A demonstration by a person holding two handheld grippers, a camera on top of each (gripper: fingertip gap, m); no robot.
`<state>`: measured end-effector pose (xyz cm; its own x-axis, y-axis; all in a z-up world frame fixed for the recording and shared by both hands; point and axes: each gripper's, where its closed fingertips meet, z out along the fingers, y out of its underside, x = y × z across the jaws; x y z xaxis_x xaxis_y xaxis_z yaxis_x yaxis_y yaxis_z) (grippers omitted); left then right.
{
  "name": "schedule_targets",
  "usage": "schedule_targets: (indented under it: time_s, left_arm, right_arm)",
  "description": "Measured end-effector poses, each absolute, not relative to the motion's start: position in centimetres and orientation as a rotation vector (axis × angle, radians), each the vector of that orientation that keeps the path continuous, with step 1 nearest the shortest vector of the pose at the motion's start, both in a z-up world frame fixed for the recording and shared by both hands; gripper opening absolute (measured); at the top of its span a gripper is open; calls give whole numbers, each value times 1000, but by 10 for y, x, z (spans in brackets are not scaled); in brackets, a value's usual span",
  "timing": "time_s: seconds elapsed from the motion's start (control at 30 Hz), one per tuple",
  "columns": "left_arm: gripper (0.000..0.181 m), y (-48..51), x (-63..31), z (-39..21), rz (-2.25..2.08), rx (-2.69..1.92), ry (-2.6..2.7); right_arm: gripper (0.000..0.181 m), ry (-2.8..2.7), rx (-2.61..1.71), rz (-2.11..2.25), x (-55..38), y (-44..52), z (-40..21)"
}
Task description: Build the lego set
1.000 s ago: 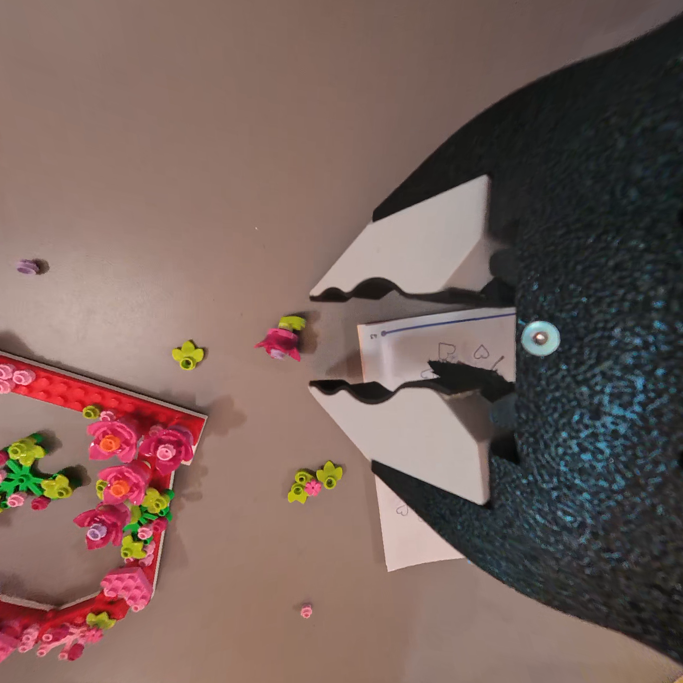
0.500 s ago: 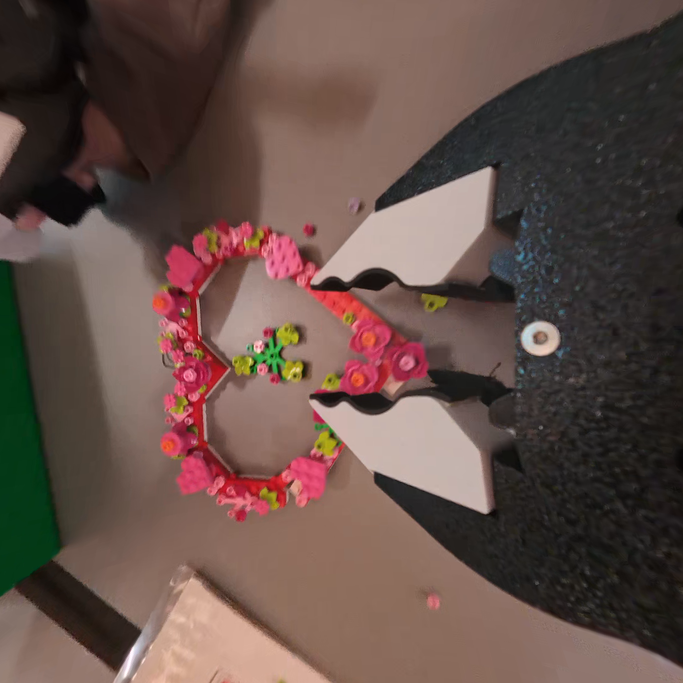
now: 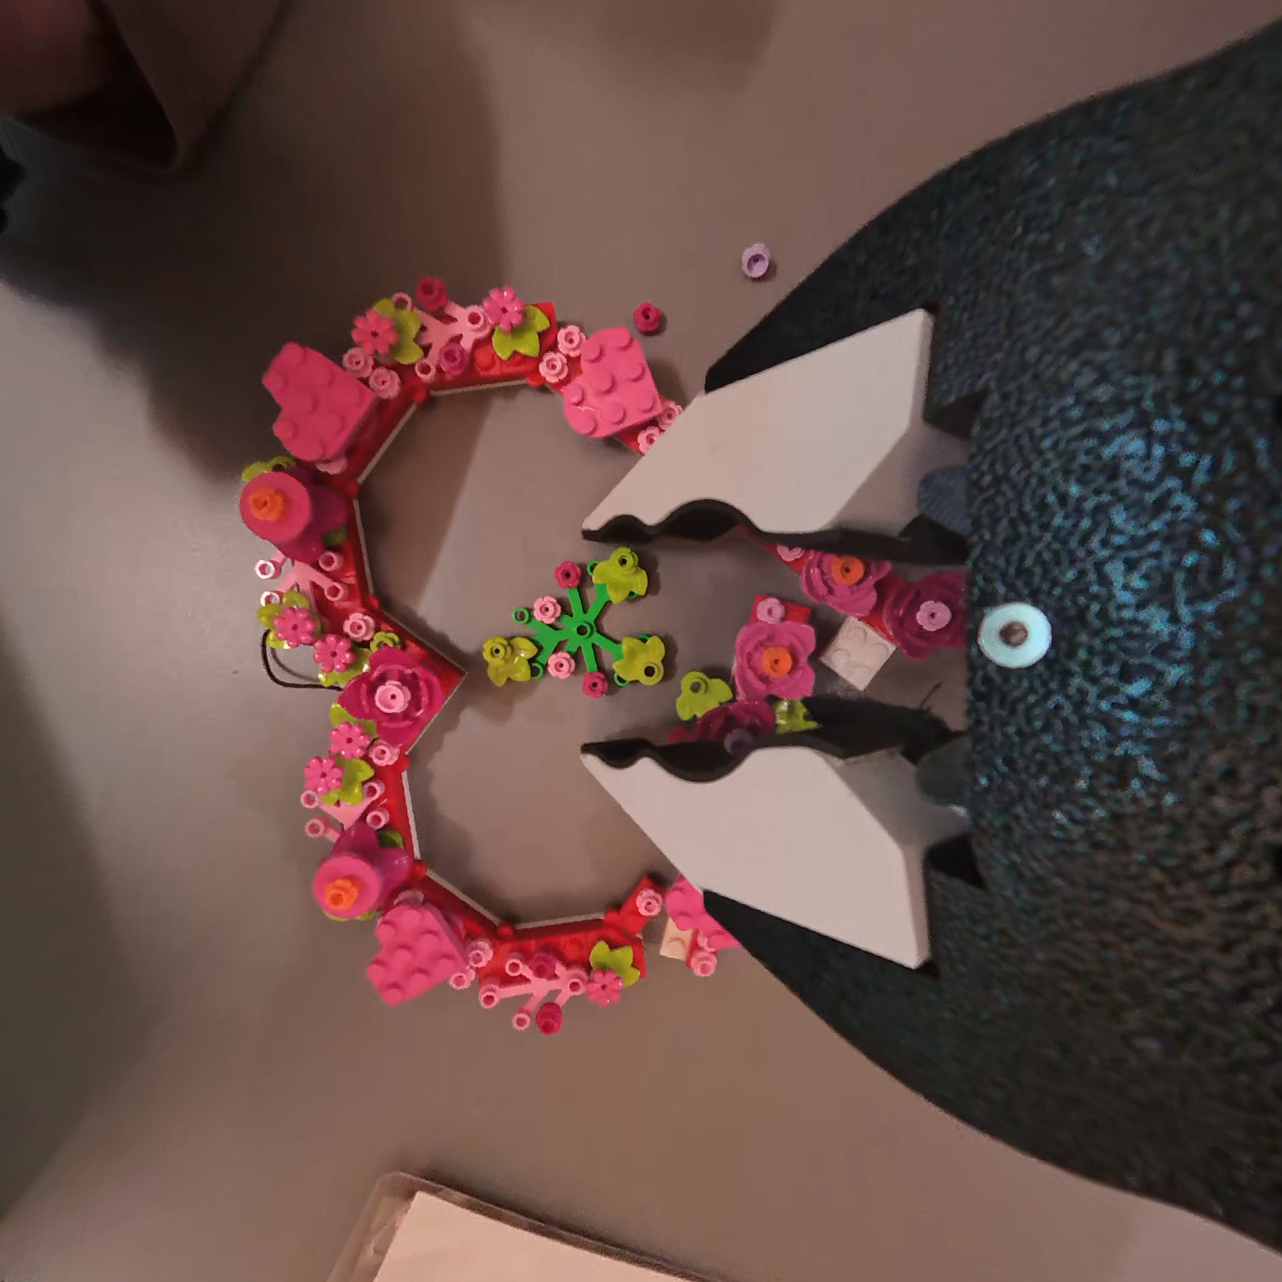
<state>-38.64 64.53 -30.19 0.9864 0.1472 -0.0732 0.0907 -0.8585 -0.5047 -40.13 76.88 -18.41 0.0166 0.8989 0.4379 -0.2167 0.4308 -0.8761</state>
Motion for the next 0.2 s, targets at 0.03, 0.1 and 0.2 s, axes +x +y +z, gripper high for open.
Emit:
schedule_targets:
  time_s: [0.03, 0.1, 0.2]
  left_arm:
    - [56, 645, -387, -301, 165, -2614, -157]
    - [57, 646, -390, -296, 209, -2603, -137]
    - [56, 649, -390, -288, 225, -2586, -115]
  right_arm:
    - [3, -1254, -707, 990, -401, 769, -184]
    - [3, -1255, -707, 990, -401, 769, -184]
    - [3, -1255, -708, 990, -402, 769, -184]
